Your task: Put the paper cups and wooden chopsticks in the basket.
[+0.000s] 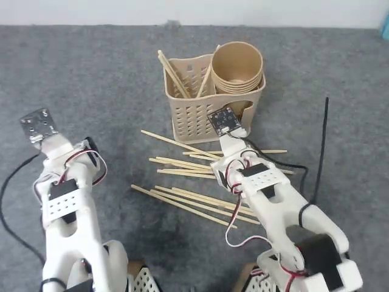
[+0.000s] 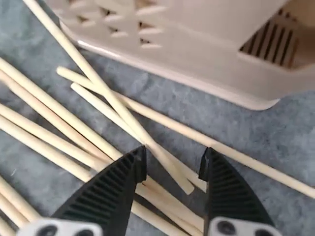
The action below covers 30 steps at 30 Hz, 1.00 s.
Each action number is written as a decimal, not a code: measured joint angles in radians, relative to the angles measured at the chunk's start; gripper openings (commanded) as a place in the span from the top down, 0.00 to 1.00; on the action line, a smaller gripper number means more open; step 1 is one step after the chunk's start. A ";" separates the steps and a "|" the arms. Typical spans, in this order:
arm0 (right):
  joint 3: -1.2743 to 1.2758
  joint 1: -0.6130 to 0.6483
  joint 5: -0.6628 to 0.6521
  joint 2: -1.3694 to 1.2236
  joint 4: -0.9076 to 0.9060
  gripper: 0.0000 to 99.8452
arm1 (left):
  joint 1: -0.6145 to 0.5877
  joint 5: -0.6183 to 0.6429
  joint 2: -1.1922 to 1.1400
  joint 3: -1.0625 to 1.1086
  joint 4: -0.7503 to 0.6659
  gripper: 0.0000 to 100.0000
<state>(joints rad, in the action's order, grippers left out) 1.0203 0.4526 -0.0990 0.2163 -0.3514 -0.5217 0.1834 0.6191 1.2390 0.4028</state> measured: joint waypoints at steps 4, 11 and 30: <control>0.000 0.003 0.000 -0.003 0.012 0.81 | 0.000 0.000 0.000 0.000 0.000 0.83; 0.000 0.002 -0.032 -0.003 0.015 0.99 | 0.000 0.000 0.000 0.000 0.000 0.83; 0.000 0.005 -0.144 -0.002 -0.060 0.99 | 0.000 0.000 0.000 0.000 0.000 0.83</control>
<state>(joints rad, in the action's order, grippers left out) 1.0203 0.4572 -0.2432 0.2148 -0.4112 -0.5217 0.1834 0.6191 1.2390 0.4028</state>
